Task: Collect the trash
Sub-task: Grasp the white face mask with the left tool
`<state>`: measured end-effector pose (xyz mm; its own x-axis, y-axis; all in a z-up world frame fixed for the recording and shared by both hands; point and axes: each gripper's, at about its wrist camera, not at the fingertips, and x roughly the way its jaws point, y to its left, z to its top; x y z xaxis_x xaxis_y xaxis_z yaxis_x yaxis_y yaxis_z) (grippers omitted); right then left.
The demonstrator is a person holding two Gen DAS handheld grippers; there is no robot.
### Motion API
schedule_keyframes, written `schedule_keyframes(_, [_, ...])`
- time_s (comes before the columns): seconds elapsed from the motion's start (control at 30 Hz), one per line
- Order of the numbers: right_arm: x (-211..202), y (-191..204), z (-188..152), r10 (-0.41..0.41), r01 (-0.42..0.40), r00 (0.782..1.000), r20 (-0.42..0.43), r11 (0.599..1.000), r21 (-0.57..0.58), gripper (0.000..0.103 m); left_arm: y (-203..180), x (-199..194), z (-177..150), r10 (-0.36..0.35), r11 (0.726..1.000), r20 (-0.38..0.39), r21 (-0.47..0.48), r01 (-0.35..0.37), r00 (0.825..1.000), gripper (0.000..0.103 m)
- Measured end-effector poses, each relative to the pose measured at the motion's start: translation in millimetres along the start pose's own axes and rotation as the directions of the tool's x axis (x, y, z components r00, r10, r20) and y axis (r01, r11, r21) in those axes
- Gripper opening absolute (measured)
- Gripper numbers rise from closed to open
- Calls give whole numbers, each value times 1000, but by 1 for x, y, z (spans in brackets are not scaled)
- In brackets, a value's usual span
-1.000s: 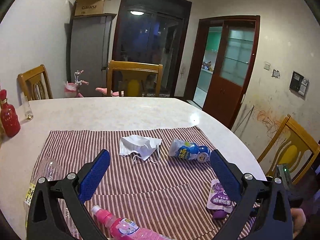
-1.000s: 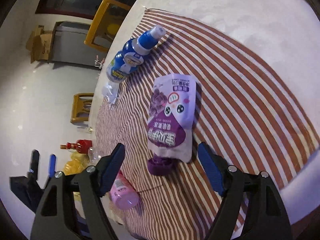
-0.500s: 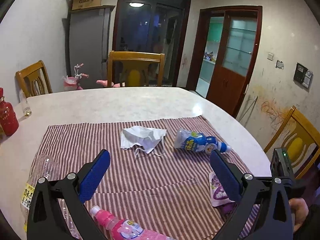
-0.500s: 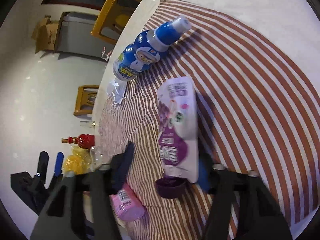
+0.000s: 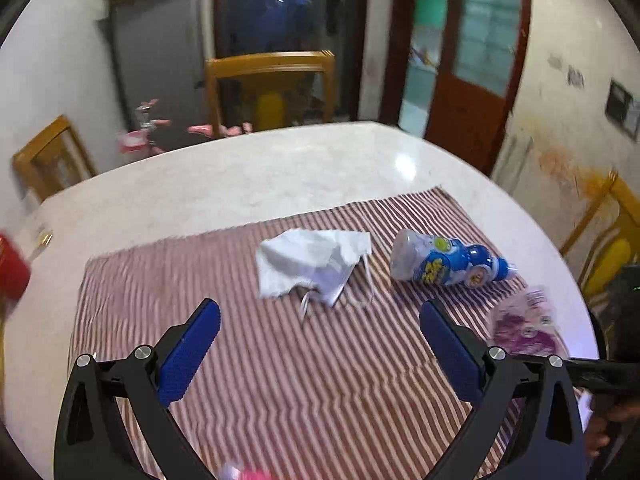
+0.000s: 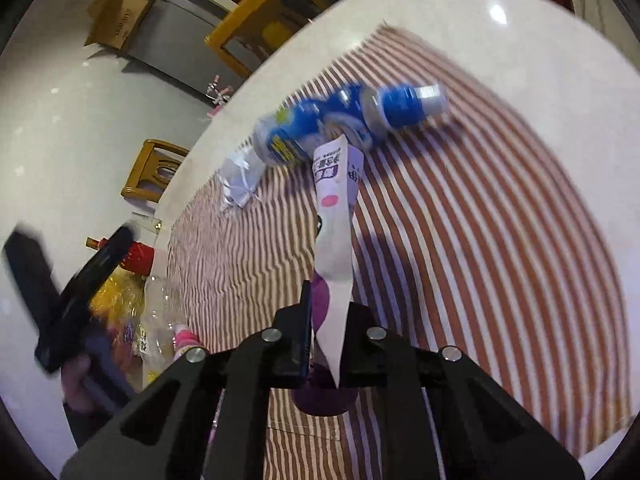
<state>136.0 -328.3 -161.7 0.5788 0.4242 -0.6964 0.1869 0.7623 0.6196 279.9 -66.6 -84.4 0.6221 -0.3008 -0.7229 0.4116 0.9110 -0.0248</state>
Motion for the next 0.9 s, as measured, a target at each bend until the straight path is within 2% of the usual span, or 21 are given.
schedule_keyframes(0.07, [-7, 4, 5, 2, -1, 1000, 22, 1000, -16, 11, 0, 28, 21, 1, 1000, -47, 5, -1, 999, 97])
schedule_keyframes(0.13, [-10, 6, 8, 11, -10, 999, 32, 1000, -19, 11, 6, 56, 39, 30, 999, -90, -41, -34, 996, 97])
schedule_keyframes(0.2, [-14, 7, 10, 21, -20, 999, 38, 1000, -23, 12, 15, 89, 53, 64, 988, -165, -130, -86, 984, 97])
schedule_keyframes(0.27, [-15, 9, 13, 23, -21, 999, 43, 999, -29, 12, 18, 120, 60, 71, 978, -229, -176, -113, 971, 97])
schedule_keyframes(0.37, [-15, 11, 16, 21, -19, 999, 46, 999, -35, 12, 8, 151, 60, 101, 977, -297, -151, -151, 949, 97])
schedule_keyframes(0.5, [-14, 14, 19, 31, -29, 998, 48, 999, -39, 12, -1, 172, 49, 120, 974, -362, -137, -180, 925, 97])
schedule_keyframes(0.6, [-18, 14, 17, 35, -33, 998, 51, 999, -43, 12, 2, 178, 42, 102, 970, -374, -167, -175, 922, 96])
schedule_keyframes(0.7, [-19, 14, 18, 36, -34, 998, 55, 998, -45, 12, 6, 179, 39, 99, 970, -352, -173, -168, 931, 72])
schedule_keyframes(0.73, [-19, 15, 18, 38, -35, 998, 56, 998, -45, 12, 5, 176, 39, 111, 972, -337, -157, -172, 935, 55])
schedule_keyframes(0.77, [-19, 16, 19, 39, -37, 998, 55, 998, -46, 12, 6, 173, 39, 101, 975, -329, -154, -159, 939, 45])
schedule_keyframes(0.8, [-19, 16, 18, 40, -37, 998, 55, 998, -47, 12, 8, 171, 41, 91, 977, -327, -156, -149, 940, 24])
schedule_keyframes(0.83, [-20, 16, 17, 41, -38, 998, 55, 998, -48, 13, 10, 169, 42, 75, 977, -325, -166, -135, 943, 14])
schedule_keyframes(0.9, [-19, 18, 17, 45, -43, 998, 52, 998, -52, 13, 13, 164, 42, 47, 977, -312, -186, -109, 949, 10])
